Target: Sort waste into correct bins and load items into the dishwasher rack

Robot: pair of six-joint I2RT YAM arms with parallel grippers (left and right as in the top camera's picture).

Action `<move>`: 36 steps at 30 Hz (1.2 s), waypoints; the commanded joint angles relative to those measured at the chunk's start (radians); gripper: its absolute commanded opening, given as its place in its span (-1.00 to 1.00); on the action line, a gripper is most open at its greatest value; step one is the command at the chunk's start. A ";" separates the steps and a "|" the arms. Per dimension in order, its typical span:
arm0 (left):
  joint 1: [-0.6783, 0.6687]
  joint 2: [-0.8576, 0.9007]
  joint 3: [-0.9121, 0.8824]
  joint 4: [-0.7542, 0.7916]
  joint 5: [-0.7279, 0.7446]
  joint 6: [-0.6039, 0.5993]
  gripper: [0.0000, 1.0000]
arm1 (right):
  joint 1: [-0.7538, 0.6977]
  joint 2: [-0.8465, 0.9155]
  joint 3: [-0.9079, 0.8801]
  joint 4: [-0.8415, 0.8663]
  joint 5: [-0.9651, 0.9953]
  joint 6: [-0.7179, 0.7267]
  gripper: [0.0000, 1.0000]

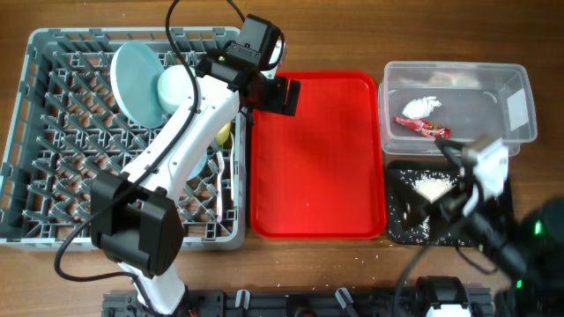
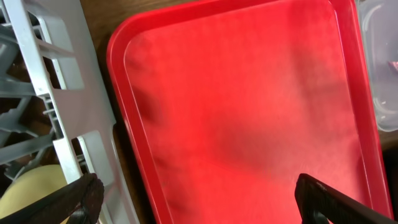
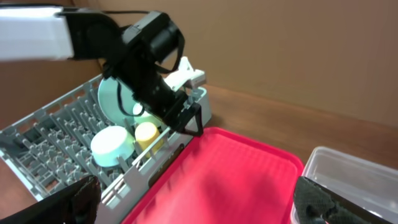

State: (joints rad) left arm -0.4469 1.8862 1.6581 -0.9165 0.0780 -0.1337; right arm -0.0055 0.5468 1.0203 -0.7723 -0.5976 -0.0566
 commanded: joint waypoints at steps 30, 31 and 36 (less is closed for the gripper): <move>-0.001 -0.006 -0.001 0.003 0.015 -0.009 1.00 | 0.211 -0.543 -1.015 0.779 0.588 0.320 1.00; -0.001 -0.006 -0.001 0.003 0.015 -0.009 1.00 | 0.211 -0.543 -1.015 0.779 0.588 0.320 1.00; -0.001 -0.006 -0.001 0.003 0.015 -0.009 1.00 | 0.211 -0.543 -1.015 0.779 0.588 0.320 1.00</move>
State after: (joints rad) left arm -0.4469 1.8862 1.6581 -0.9161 0.0807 -0.1337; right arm 0.2016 0.0132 0.0063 0.0036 0.0006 0.2817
